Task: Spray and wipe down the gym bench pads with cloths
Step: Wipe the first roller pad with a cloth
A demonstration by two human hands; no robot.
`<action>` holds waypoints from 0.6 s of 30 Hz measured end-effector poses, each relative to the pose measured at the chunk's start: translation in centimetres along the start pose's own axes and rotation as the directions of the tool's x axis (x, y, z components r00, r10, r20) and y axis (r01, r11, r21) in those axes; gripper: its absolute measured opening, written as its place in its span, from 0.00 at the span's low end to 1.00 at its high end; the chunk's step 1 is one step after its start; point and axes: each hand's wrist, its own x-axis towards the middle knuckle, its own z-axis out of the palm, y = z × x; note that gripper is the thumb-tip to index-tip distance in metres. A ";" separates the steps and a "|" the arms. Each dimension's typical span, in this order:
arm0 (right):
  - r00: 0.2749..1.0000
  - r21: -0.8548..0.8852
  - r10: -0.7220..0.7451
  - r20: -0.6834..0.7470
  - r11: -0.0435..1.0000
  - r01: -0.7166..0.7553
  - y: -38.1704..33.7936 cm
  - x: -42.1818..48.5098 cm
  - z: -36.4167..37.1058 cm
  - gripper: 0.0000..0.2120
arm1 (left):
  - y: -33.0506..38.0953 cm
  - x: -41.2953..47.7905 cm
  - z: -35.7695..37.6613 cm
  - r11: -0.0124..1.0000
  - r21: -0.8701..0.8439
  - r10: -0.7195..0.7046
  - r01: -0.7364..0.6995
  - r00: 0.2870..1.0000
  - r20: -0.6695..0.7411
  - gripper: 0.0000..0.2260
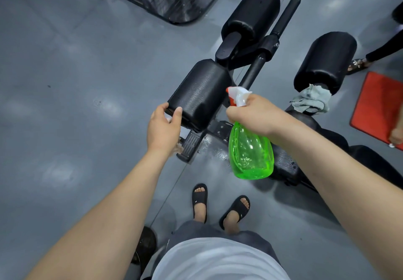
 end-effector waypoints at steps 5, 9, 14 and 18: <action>0.998 0.000 -0.015 0.060 1.000 0.015 0.0 -0.6 0.7 0.29 | 0.2 1.8 -0.3 0.993 -0.033 -0.111 0.112 0.993 0.030 0.20; 1.000 -0.099 0.007 0.028 0.995 -0.004 -0.7 -1.0 0.9 0.28 | 0.2 2.1 -0.5 0.988 -0.061 -0.140 0.139 0.990 -0.007 0.16; 1.000 -0.226 0.005 -0.009 0.974 -0.006 -0.1 -0.8 1.4 0.17 | -0.2 0.0 0.2 0.993 -0.105 -0.058 0.053 0.997 -0.045 0.18; 0.993 -0.164 -0.017 -0.113 0.986 -0.002 1.7 -0.7 2.8 0.07 | 0.0 -1.5 0.8 0.995 -0.097 -0.039 0.037 0.999 -0.019 0.21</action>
